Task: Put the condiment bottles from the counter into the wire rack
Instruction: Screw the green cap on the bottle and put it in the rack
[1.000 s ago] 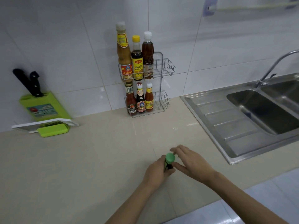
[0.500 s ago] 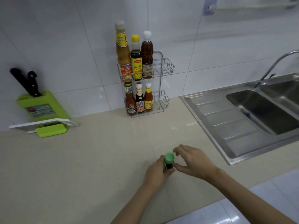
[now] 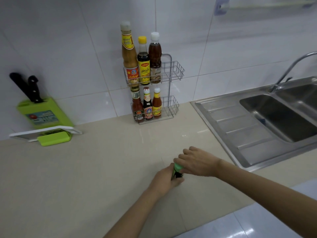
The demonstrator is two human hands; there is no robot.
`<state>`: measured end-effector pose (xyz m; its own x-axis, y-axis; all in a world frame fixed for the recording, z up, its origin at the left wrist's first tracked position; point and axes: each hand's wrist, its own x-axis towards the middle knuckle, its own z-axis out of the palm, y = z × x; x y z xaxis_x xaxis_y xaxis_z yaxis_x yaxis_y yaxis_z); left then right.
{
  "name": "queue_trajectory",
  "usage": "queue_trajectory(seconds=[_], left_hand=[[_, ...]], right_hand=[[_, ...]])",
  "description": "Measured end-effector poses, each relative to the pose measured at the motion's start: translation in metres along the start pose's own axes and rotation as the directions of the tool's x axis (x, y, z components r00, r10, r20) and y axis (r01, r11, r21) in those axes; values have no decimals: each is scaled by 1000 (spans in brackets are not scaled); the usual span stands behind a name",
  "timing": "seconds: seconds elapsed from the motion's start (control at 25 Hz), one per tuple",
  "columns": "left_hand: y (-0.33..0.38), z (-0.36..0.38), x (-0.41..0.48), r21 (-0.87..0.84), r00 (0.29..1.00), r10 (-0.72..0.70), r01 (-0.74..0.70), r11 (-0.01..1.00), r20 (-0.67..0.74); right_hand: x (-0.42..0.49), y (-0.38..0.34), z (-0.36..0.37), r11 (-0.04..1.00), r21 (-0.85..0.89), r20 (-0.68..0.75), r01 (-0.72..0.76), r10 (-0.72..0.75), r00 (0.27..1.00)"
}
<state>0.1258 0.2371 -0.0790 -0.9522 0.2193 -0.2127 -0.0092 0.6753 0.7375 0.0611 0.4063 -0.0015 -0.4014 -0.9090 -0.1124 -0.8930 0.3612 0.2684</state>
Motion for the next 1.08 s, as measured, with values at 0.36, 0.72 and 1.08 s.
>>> queue_trajectory(seconds=[0.36,0.72,1.08], left_hand=[[-1,-13,13,73,984,28,-41,996,173],[7,-12,16,98,994,20,-31,995,111],[1,-1,6,89,996,47,-40,995,-74]], right_hand=[[18,14,4,992,124,183,-15,-9,983],[8,1,21,941,175,167,-289,261,951],[15,-29,23,860,118,61,-497,493,868]])
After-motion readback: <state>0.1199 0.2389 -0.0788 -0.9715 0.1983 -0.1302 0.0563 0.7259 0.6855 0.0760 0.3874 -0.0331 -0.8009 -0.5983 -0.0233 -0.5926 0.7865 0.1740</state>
